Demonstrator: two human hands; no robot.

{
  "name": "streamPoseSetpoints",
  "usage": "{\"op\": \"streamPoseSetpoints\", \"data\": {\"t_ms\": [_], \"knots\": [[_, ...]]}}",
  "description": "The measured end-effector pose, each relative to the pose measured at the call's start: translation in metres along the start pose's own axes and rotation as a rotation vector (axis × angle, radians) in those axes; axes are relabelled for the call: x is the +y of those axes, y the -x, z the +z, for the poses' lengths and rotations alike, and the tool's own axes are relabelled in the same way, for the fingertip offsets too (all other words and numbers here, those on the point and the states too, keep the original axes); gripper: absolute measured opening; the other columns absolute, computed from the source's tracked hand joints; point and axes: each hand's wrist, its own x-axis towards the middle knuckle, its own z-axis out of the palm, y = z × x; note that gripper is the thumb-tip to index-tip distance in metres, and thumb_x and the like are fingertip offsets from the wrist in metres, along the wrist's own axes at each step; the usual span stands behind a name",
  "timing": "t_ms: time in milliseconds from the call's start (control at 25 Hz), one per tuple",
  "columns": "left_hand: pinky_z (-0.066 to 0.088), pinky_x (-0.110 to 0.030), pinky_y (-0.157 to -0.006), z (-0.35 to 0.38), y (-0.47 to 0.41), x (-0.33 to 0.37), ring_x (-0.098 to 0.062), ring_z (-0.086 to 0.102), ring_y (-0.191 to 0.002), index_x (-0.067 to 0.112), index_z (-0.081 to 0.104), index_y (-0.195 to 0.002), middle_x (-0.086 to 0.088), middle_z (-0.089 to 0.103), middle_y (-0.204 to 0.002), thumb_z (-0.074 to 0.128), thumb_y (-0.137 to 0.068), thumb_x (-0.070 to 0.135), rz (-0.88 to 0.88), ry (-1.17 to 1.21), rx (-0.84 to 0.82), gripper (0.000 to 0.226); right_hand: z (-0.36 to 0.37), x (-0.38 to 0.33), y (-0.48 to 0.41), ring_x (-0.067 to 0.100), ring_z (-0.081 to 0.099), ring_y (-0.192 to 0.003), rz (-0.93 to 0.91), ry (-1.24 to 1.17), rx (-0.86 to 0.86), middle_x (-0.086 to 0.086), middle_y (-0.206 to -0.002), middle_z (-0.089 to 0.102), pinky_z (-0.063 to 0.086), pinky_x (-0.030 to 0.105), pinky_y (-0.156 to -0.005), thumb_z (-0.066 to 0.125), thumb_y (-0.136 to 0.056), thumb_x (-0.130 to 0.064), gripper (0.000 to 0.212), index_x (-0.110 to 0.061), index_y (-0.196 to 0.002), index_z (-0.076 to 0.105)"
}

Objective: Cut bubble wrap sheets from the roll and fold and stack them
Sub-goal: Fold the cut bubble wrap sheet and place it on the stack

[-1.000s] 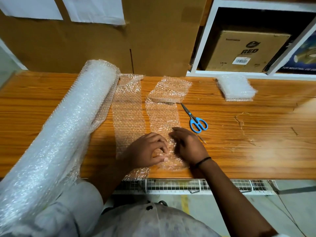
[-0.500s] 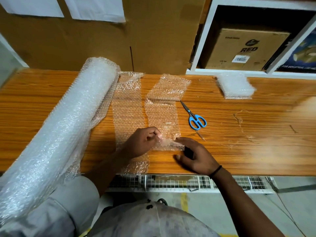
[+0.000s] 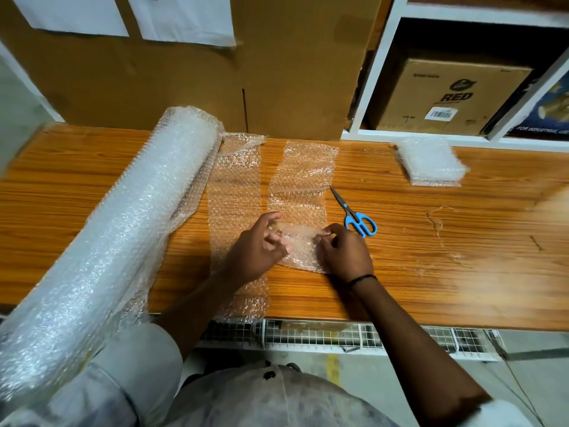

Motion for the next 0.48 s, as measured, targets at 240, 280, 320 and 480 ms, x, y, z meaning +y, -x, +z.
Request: {"op": "streamPoseSetpoints", "data": {"t_ms": [240,280,320,480], "knots": [[0.053,-0.013,-0.064,0.008,0.008,-0.009,-0.003,0.069,-0.073,0.02,0.043,-0.15,0.008,0.072,-0.087,0.081,-0.086,0.015,0.076,-0.07,0.096,0.074,0.003,-0.006,-0.011,0.032,0.069,-0.083,0.061,0.019,0.035,0.008,-0.079,0.072,0.055,0.041,-0.071,0.071,-0.094,-0.039,0.05,-0.024,-0.139,0.055],[0.054,-0.014,-0.063,0.009,0.008,-0.009,-0.005,0.068,-0.073,0.019,0.043,-0.15,0.008,0.071,-0.087,0.081,-0.087,0.014,0.089,-0.076,0.115,0.073,0.002,-0.009,-0.012,0.032,0.069,-0.082,0.046,0.001,0.06,0.007,-0.076,0.07,0.053,0.04,-0.07,0.071,-0.094,-0.038,0.053,-0.021,-0.142,0.053],[0.055,-0.016,-0.063,0.01,0.008,-0.01,-0.006,0.068,-0.073,0.017,0.044,-0.15,0.007,0.07,-0.087,0.079,-0.087,0.012,0.105,-0.081,0.141,0.072,0.002,-0.012,-0.013,0.031,0.069,-0.08,0.03,-0.023,0.09,0.006,-0.073,0.068,0.05,0.038,-0.068,0.071,-0.095,-0.037,0.056,-0.019,-0.144,0.052],[0.054,-0.019,-0.06,0.009,0.003,-0.01,-0.01,0.066,-0.072,0.013,0.045,-0.149,0.004,0.067,-0.088,0.076,-0.088,0.007,0.127,-0.108,0.248,0.068,0.001,-0.018,-0.012,0.024,0.066,-0.075,0.015,-0.129,0.106,0.004,-0.076,0.068,0.049,0.035,-0.067,0.074,-0.093,-0.036,0.067,-0.02,-0.15,0.044]]}}
